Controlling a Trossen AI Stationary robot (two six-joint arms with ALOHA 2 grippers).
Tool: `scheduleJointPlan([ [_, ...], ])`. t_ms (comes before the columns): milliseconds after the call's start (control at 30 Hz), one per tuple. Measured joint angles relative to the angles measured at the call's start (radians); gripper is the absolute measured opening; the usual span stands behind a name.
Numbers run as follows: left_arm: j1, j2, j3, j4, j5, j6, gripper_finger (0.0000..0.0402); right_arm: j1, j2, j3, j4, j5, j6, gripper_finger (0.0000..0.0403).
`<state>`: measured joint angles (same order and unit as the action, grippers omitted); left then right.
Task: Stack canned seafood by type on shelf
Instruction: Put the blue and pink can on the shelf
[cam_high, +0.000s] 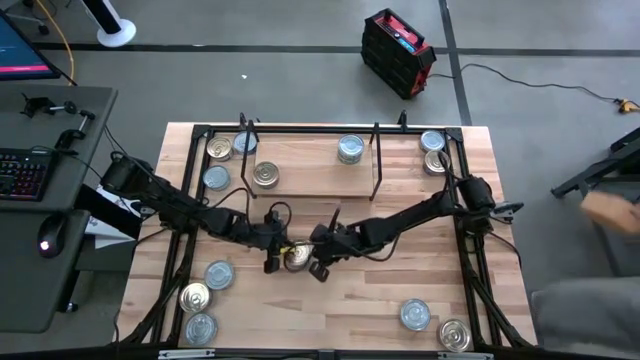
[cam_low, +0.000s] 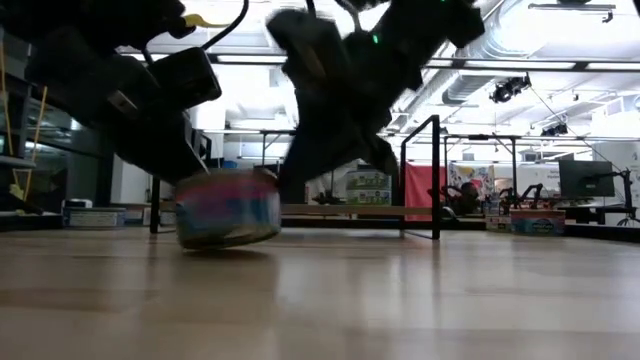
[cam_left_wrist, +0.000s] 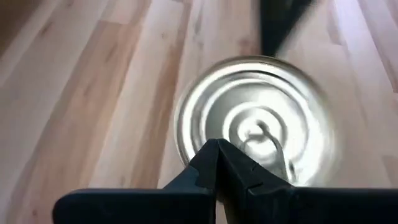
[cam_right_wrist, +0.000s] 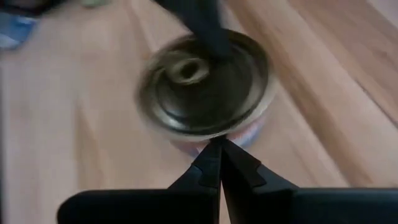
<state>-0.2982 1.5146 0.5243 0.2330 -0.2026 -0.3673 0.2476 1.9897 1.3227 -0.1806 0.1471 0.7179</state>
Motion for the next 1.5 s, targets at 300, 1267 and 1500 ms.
scheduleJointPlan([
  [300,0.001,0.005,-0.001,0.002,-0.002,-0.022,0.0000,-0.016,-0.005,0.077,0.015,0.056,-0.063,0.0000],
  [1267,-0.149,-0.736,0.001,-0.509,-0.148,-0.526,0.0000,-0.089,0.211,0.649,-0.547,-0.228,-0.827,0.0276],
  [1500,-0.185,-0.778,0.001,-0.370,-0.161,-0.545,0.0000,-0.098,0.296,0.741,-0.635,-0.283,-0.958,0.0293],
])
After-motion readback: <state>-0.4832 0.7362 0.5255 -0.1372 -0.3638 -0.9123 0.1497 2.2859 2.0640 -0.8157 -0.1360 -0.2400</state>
